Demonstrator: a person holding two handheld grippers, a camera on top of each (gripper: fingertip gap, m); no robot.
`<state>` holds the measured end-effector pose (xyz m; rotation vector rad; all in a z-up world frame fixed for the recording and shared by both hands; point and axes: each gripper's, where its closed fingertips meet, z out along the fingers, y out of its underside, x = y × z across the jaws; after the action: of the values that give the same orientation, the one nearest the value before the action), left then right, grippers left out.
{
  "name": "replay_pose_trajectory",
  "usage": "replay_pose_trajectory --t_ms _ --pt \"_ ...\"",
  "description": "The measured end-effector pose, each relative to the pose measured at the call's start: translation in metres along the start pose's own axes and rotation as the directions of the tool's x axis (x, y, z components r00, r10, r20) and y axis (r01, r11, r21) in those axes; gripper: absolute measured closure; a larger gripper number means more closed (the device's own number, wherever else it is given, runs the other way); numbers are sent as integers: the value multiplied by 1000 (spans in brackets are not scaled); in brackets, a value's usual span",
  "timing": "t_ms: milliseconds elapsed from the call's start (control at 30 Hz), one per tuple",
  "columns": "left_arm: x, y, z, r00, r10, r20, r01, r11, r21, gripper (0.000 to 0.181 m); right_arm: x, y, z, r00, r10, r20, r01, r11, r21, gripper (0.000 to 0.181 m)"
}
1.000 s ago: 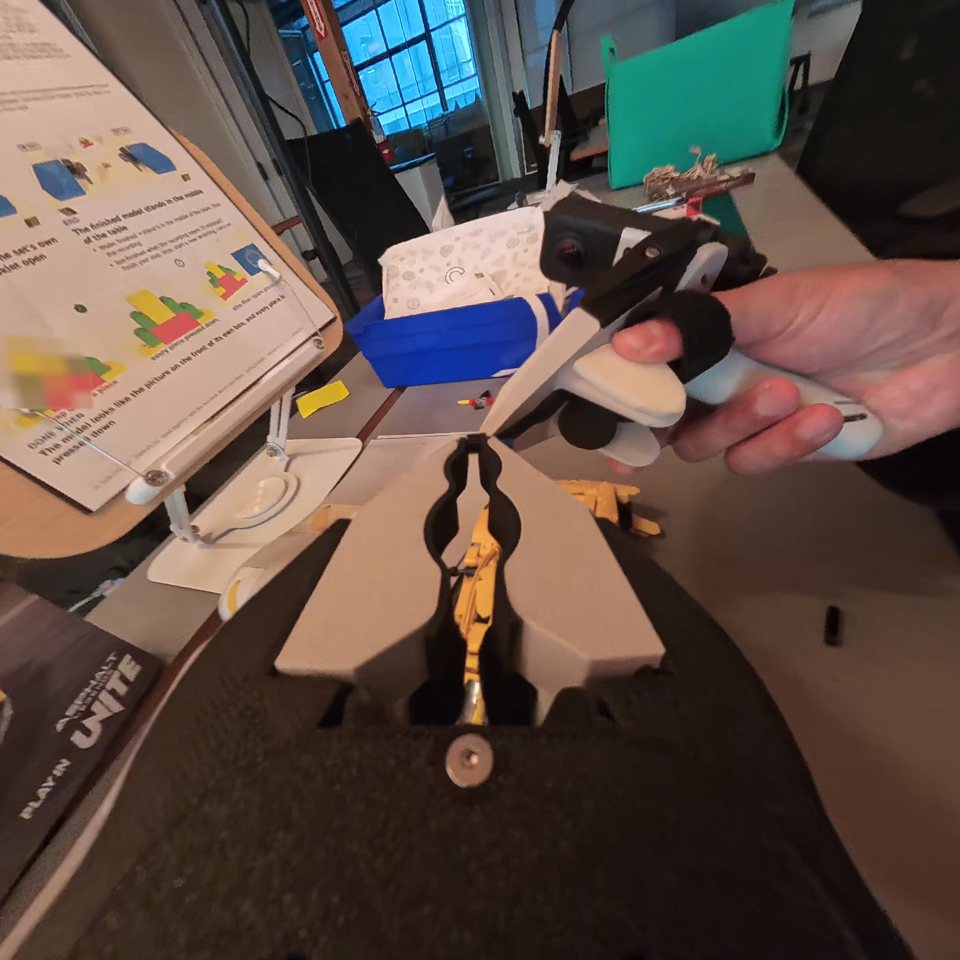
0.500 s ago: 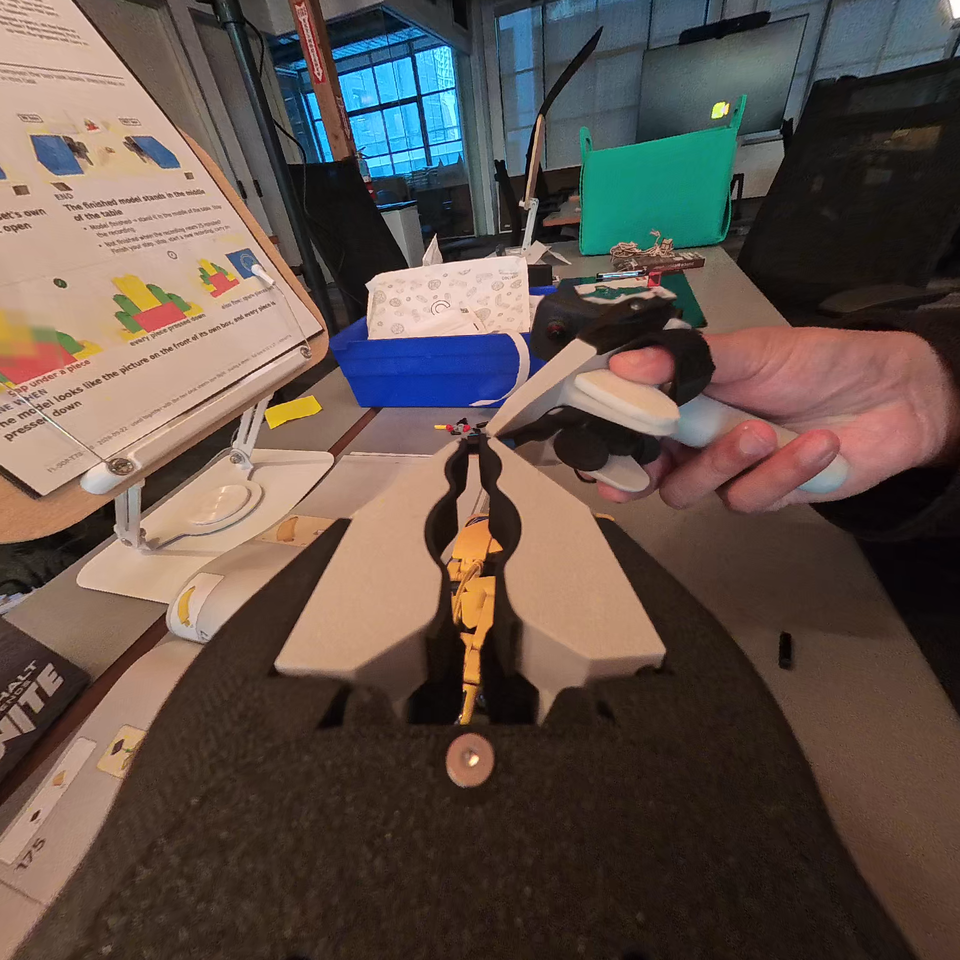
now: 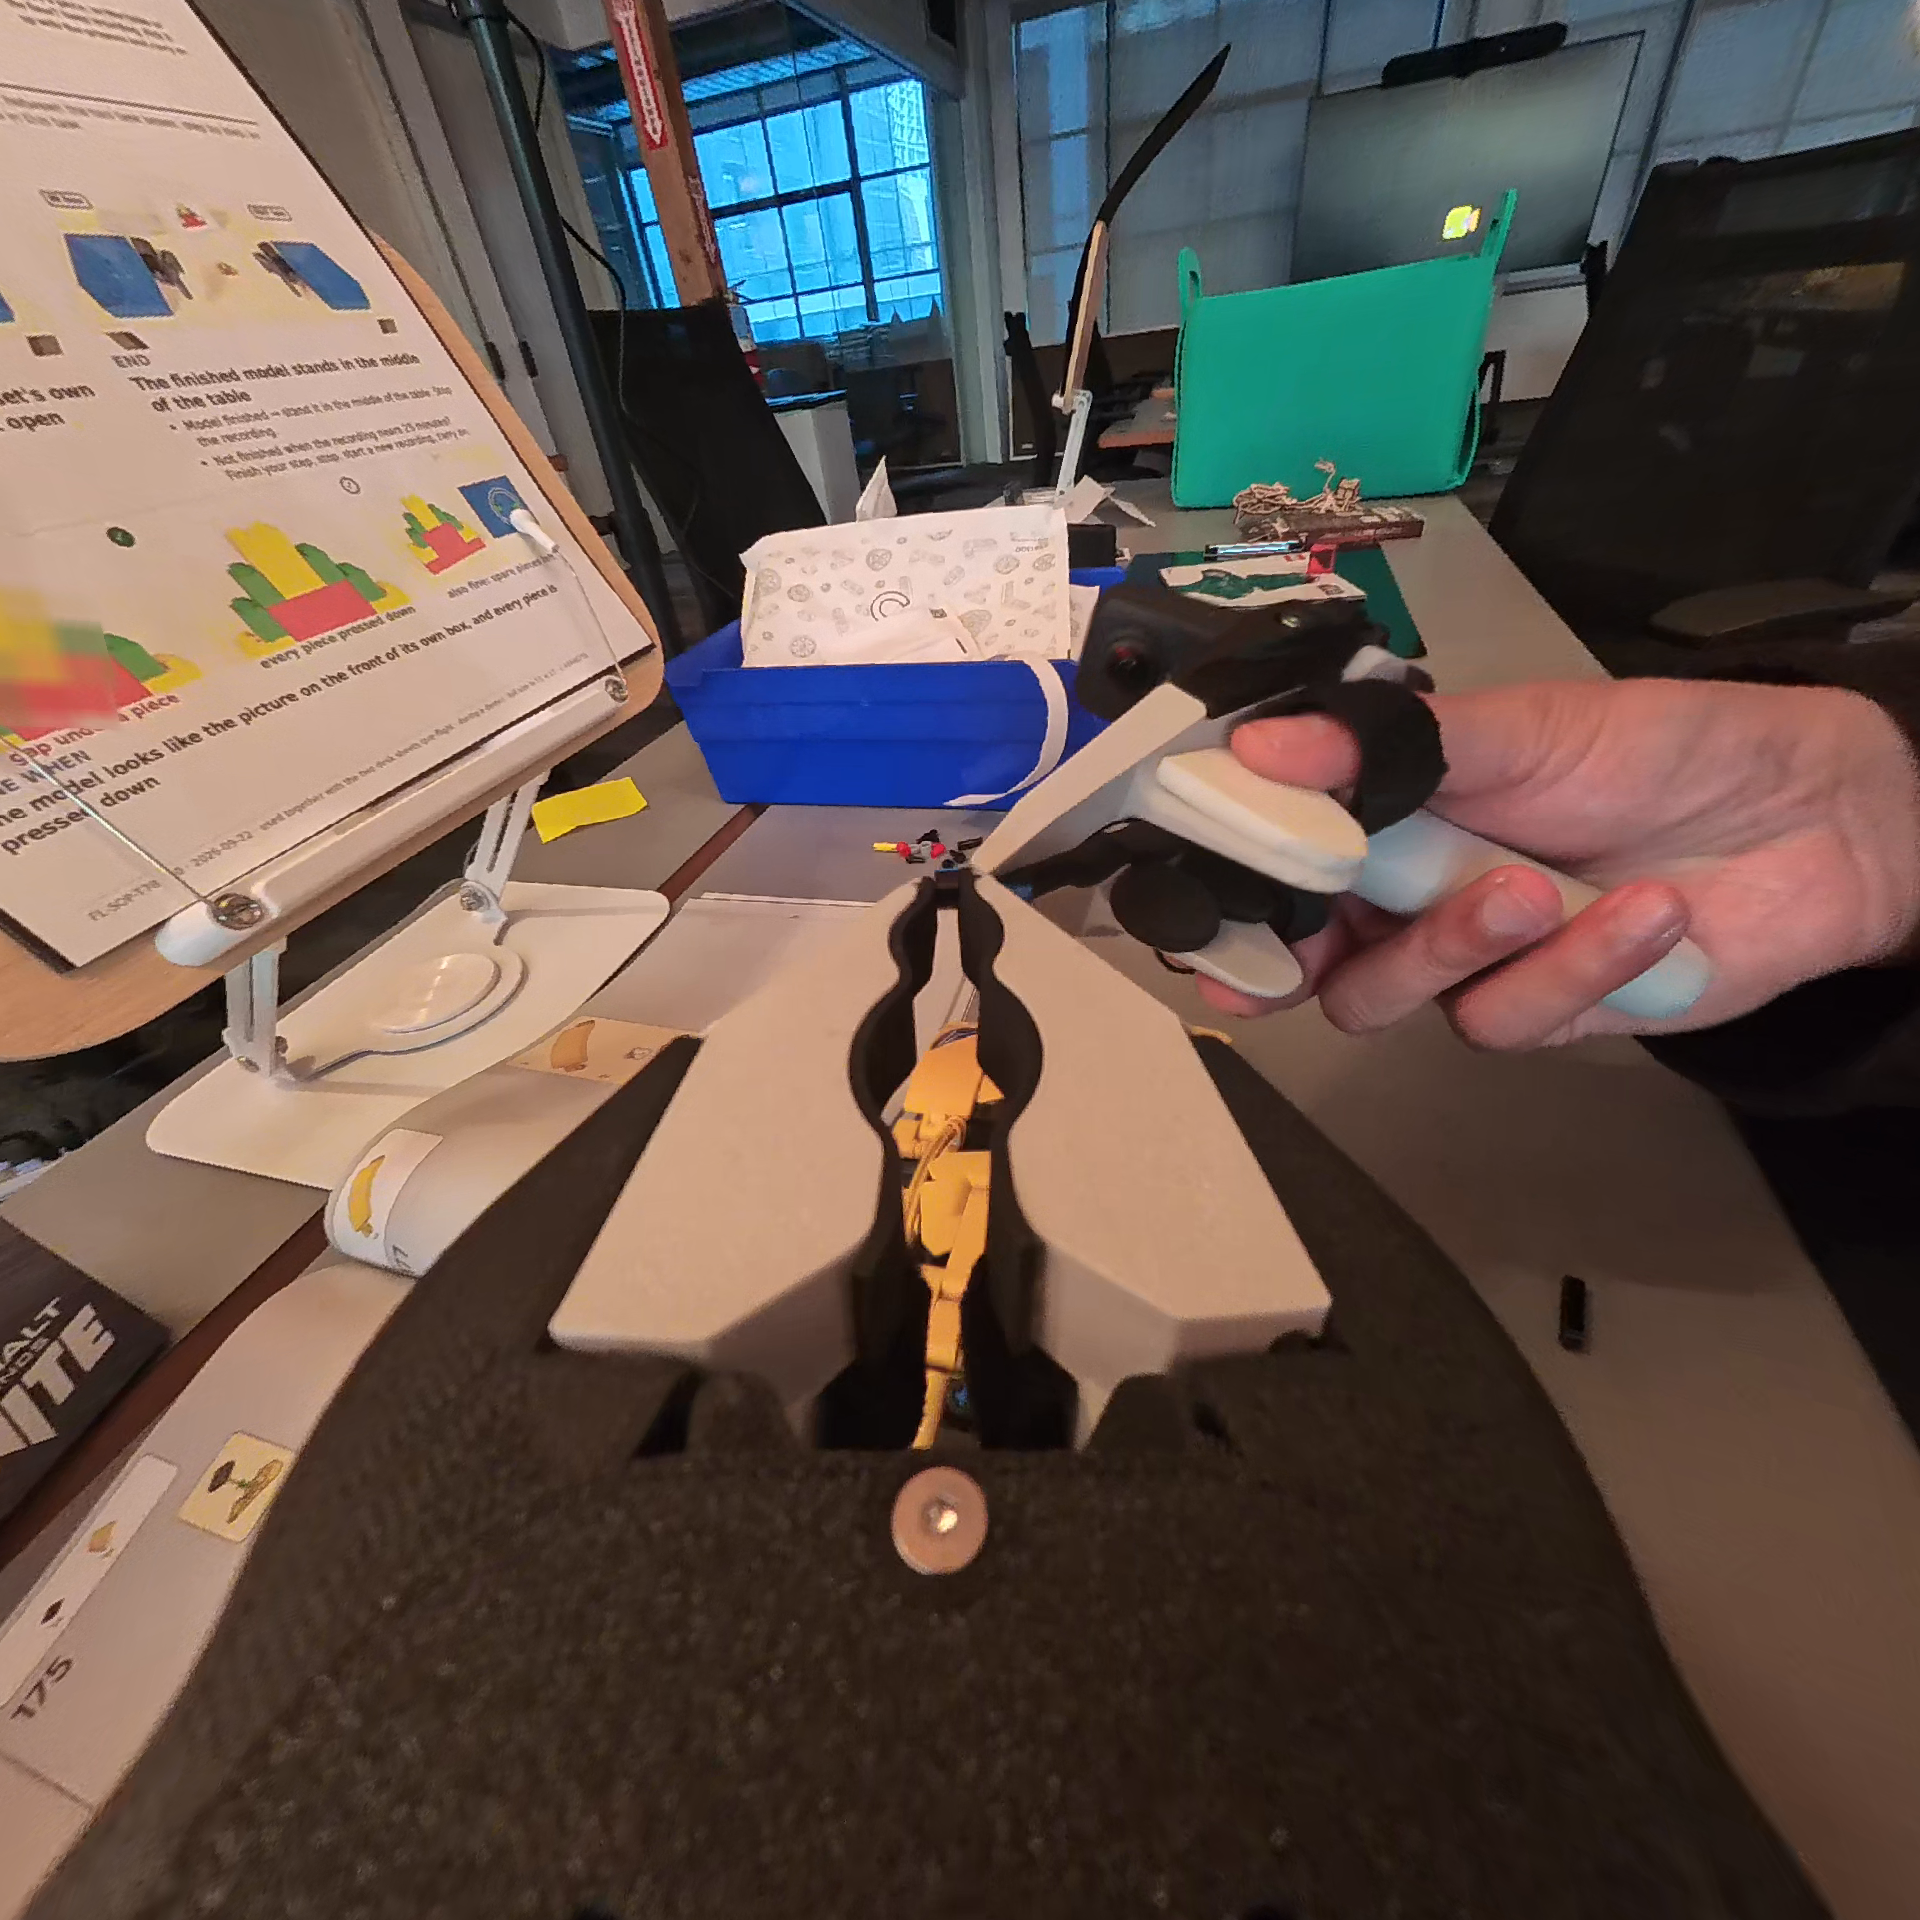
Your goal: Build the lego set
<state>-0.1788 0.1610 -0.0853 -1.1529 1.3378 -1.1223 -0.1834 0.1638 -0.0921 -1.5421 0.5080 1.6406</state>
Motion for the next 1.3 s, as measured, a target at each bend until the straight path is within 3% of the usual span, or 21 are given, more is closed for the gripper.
replay_pose_trajectory --t_ms 200,433,533,733,933,1300 --pt "1 3 3 999 29 33 -28 999 -44 178 3 -1 -1 995 -78 -62 79 997 12 179" --pt "10 1 -1 998 64 -25 -65 996 -60 178 1 4 -5 996 -73 -42 70 994 -81 180" --pt "10 -2 2 998 66 -6 -66 997 -51 178 -2 1 -6 993 -99 -56 95 993 -63 180" --pt "9 0 5 999 53 1 -53 997 -50 178 0 -1 -8 996 -71 -58 69 997 -36 180" --pt "4 -1 3 996 -72 -49 73 997 14 178 -1 -1 -5 999 -19 -31 18 999 -35 178" --pt "2 -1 1 998 -54 -32 55 998 10 178 0 -4 -7 999 37 0 -37 999 -11 178"
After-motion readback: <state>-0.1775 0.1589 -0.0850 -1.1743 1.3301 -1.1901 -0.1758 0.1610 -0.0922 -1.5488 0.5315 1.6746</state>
